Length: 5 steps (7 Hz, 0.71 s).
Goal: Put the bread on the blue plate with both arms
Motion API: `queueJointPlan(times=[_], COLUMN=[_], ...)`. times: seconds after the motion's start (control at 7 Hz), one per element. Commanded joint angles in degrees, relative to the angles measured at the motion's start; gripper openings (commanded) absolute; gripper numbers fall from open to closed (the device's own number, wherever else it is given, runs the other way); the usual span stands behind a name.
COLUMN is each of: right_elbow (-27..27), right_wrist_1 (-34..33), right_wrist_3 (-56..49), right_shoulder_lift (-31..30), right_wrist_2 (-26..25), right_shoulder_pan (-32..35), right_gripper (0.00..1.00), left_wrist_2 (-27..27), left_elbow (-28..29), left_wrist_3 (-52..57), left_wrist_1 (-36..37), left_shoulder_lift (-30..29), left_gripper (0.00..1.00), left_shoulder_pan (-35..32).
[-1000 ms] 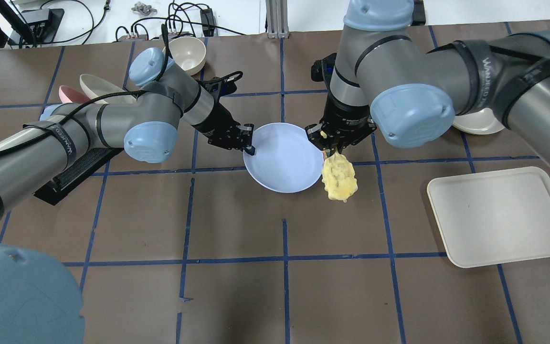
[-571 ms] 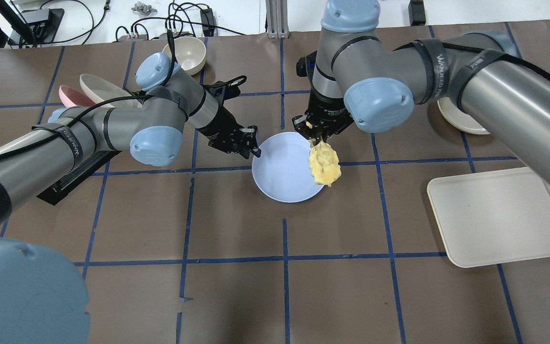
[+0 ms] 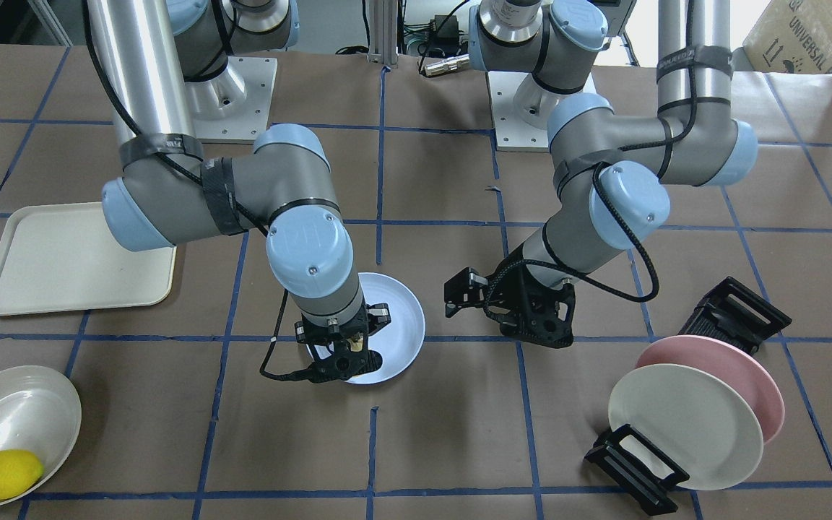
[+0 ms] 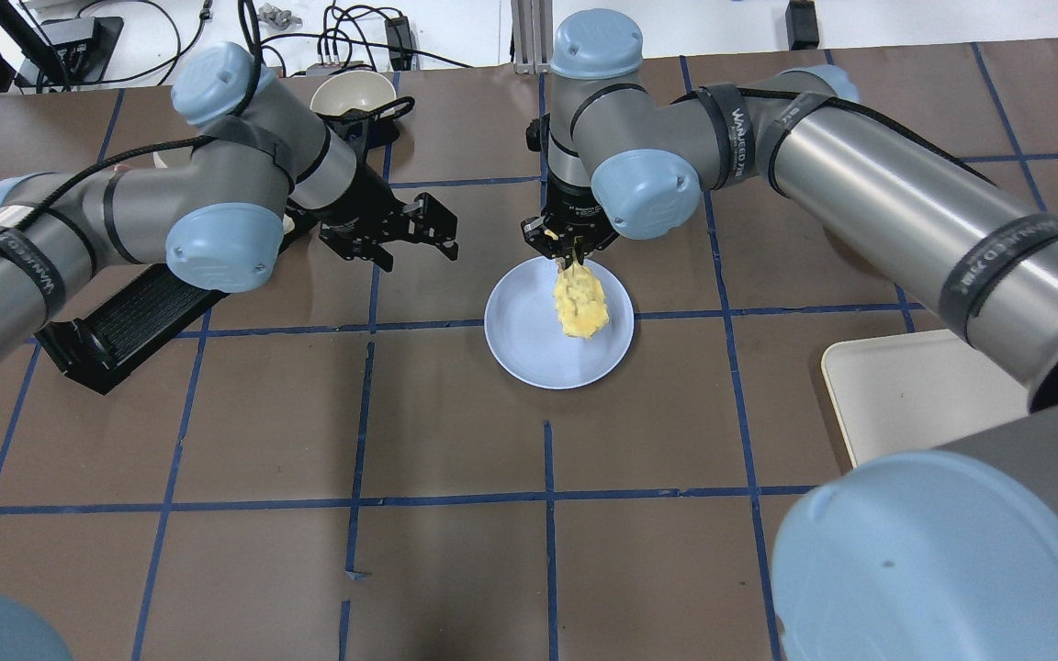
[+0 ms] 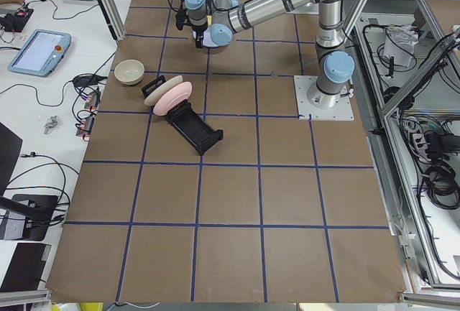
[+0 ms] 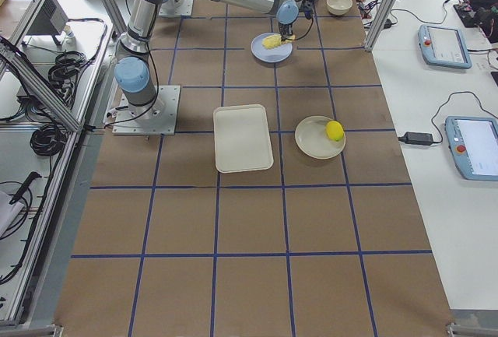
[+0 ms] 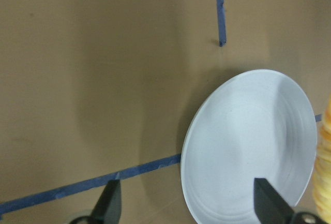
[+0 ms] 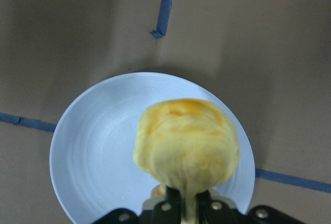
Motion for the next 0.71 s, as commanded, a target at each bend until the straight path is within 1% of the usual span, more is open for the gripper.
queueJointPlan(times=[0.0,0.14,0.29,0.43,0.57], right_elbow=[0.7,0.0,-0.4,-0.5,-0.2], right_wrist_1=[-1.7,-1.0,-1.0,-0.9,-0.6], right_wrist_3=[0.8,0.8,0.8,0.6,0.2], right_shoulder_lift=[2.1,1.9,1.3,-0.2,-2.3], right_wrist_2=[-0.4,-1.2,-2.2,-2.1,-2.1], right_shoulder_pan=[0.3,0.3,0.4,0.2,-0.2], right_gripper=[0.90,1.00,1.00,1.00,1.00], left_wrist_2=[9.5,13.8,16.0,16.3,18.7], left_elbow=[0.2,1.0,4.3,9.4,13.4], left_wrist_3=[0.2,0.6,0.8,0.8,0.8], left_wrist_1=[-8.9,-12.8,-18.6,-24.9,-28.0], left_shoulder_lift=[7.6,9.9,10.9,10.8,10.8], left_gripper=[1.00,1.00,1.00,1.00,1.00], left_shoulder_pan=[0.4,0.4,0.4,0.4,0.4])
